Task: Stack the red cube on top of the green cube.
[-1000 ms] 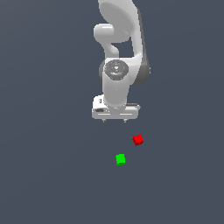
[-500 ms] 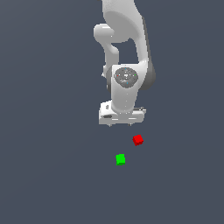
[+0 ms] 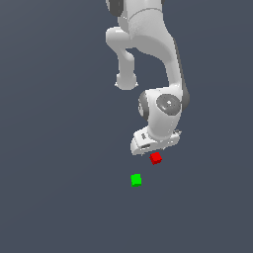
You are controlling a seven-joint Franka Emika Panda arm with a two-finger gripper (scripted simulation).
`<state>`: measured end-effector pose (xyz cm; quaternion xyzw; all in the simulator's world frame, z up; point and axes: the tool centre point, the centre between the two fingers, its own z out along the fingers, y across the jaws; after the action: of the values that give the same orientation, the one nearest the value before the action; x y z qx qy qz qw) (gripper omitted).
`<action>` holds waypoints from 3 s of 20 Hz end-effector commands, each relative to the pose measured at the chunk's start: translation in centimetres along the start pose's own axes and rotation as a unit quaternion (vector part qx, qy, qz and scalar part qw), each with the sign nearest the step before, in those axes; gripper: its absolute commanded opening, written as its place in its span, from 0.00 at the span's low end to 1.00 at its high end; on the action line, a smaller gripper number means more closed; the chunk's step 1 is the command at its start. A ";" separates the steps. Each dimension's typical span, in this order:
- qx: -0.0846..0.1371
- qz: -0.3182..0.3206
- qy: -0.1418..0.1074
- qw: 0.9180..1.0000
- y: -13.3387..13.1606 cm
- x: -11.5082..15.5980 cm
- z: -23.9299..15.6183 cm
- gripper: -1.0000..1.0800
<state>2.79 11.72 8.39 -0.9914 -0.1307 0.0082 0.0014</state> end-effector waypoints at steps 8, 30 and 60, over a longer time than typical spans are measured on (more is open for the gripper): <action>-0.003 -0.037 0.009 0.999 -2.6 1.5 1.6 0.96; -0.003 -0.033 0.008 0.999 -2.3 1.4 6.4 0.96; -0.003 -0.033 0.008 0.999 -2.3 1.1 -2.0 0.00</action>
<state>3.31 14.27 9.56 -0.9865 -0.1635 -0.0003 -0.0001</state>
